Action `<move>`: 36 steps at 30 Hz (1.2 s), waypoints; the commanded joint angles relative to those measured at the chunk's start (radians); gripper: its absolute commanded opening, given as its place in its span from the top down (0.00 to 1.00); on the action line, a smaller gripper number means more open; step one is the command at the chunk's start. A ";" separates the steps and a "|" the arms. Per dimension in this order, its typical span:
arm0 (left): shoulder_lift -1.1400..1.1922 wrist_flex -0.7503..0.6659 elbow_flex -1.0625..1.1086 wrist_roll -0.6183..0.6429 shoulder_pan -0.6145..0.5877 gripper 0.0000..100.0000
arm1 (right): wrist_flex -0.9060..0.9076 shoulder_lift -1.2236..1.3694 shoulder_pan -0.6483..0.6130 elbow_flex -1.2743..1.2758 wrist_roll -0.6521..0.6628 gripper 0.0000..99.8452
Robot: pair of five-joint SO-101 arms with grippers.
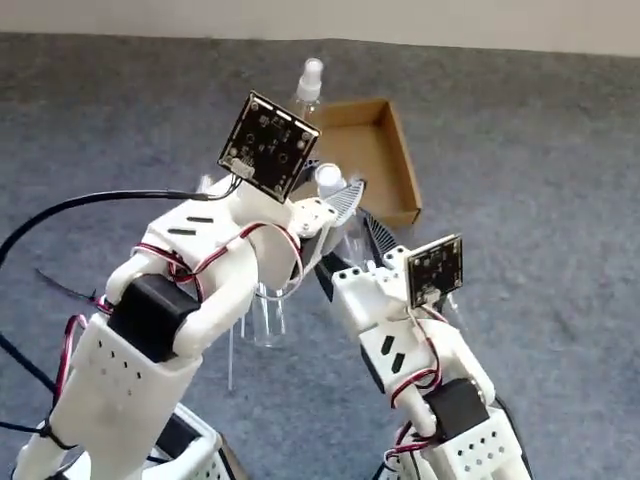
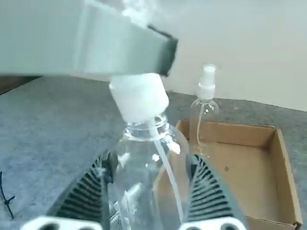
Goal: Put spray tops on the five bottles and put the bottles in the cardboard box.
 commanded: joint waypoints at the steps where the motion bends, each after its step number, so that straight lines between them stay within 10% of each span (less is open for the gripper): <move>1: -0.008 0.017 -0.081 -0.021 0.013 0.84 | -0.031 -0.013 0.001 -0.012 0.017 1.00; 36: 0.102 -0.017 -0.096 -0.077 -0.101 0.84 | -0.030 -0.015 -0.108 -0.010 0.140 1.00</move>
